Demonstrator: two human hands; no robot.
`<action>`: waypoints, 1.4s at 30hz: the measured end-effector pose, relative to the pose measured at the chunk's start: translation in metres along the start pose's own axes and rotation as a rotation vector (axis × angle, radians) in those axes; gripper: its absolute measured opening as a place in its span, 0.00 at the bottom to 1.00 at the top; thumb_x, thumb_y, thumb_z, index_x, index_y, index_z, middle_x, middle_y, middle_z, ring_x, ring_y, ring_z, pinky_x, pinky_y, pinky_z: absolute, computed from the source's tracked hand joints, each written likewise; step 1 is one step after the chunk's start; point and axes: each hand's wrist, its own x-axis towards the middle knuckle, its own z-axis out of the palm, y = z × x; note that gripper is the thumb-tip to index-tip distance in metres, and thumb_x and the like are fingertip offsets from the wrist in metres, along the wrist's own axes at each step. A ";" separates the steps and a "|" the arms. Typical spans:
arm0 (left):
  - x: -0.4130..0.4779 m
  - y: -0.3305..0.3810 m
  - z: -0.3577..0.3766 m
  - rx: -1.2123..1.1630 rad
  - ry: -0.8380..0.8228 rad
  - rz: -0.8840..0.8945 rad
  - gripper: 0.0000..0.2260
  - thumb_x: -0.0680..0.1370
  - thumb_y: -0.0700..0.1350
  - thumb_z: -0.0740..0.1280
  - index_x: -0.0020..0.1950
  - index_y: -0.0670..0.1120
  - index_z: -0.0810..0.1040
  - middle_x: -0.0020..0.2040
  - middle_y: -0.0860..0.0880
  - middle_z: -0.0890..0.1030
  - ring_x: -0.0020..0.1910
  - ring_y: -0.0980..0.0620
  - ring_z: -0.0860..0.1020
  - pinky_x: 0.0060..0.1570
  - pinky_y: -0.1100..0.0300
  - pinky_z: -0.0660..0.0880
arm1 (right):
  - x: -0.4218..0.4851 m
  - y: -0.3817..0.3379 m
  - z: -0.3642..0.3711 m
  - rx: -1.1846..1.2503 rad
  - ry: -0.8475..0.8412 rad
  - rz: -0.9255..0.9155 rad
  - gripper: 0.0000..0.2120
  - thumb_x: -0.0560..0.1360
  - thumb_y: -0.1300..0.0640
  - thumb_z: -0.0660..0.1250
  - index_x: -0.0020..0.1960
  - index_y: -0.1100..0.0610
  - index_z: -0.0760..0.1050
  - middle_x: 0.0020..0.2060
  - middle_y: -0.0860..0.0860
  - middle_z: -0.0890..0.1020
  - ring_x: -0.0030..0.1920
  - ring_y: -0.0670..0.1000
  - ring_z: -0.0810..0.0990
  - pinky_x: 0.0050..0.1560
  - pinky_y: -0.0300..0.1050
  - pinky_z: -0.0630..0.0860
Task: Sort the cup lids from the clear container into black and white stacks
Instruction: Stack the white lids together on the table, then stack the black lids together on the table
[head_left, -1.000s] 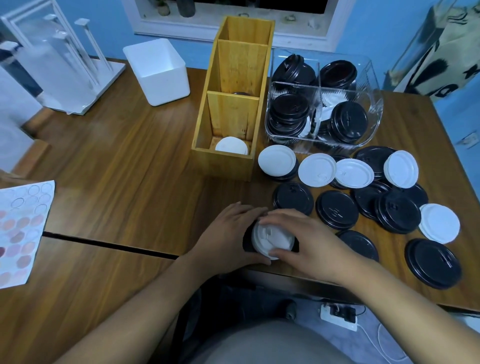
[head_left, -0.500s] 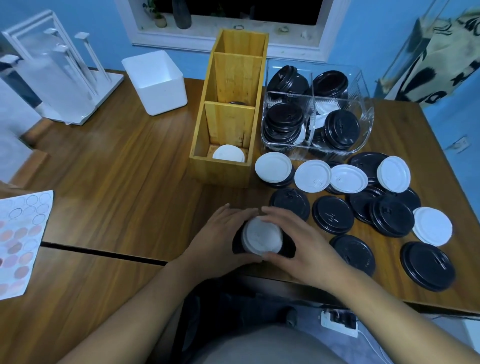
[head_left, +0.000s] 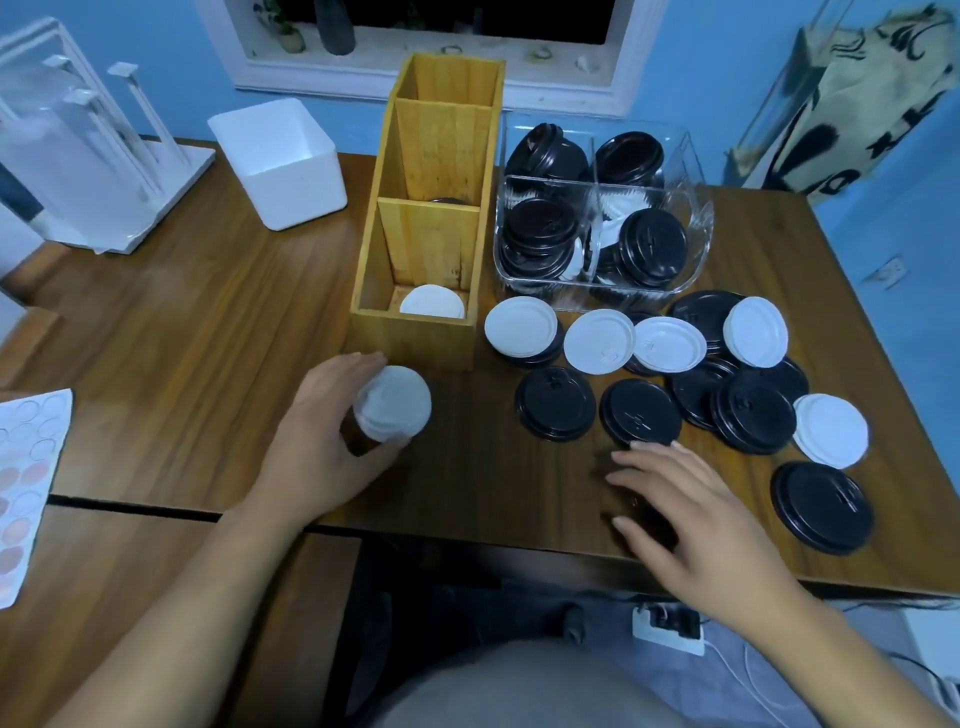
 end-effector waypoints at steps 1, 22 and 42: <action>-0.003 0.011 0.006 -0.006 0.093 0.053 0.30 0.70 0.48 0.81 0.70 0.45 0.77 0.69 0.49 0.77 0.71 0.50 0.72 0.70 0.52 0.69 | -0.007 0.007 -0.002 -0.021 -0.009 0.020 0.17 0.76 0.49 0.70 0.64 0.52 0.78 0.66 0.46 0.76 0.73 0.49 0.69 0.74 0.60 0.64; -0.004 0.108 0.099 -0.048 -0.214 0.223 0.33 0.71 0.57 0.78 0.72 0.49 0.73 0.68 0.54 0.70 0.67 0.56 0.70 0.68 0.63 0.68 | -0.044 0.042 -0.009 0.214 -0.012 0.278 0.34 0.70 0.45 0.77 0.73 0.49 0.69 0.73 0.43 0.69 0.74 0.44 0.64 0.73 0.38 0.61; -0.009 0.113 0.123 -0.090 -0.359 0.227 0.50 0.66 0.68 0.76 0.80 0.49 0.62 0.66 0.55 0.73 0.64 0.55 0.70 0.68 0.59 0.59 | -0.002 -0.004 0.015 0.208 0.052 0.288 0.34 0.66 0.35 0.74 0.68 0.48 0.74 0.66 0.40 0.73 0.67 0.43 0.67 0.67 0.35 0.62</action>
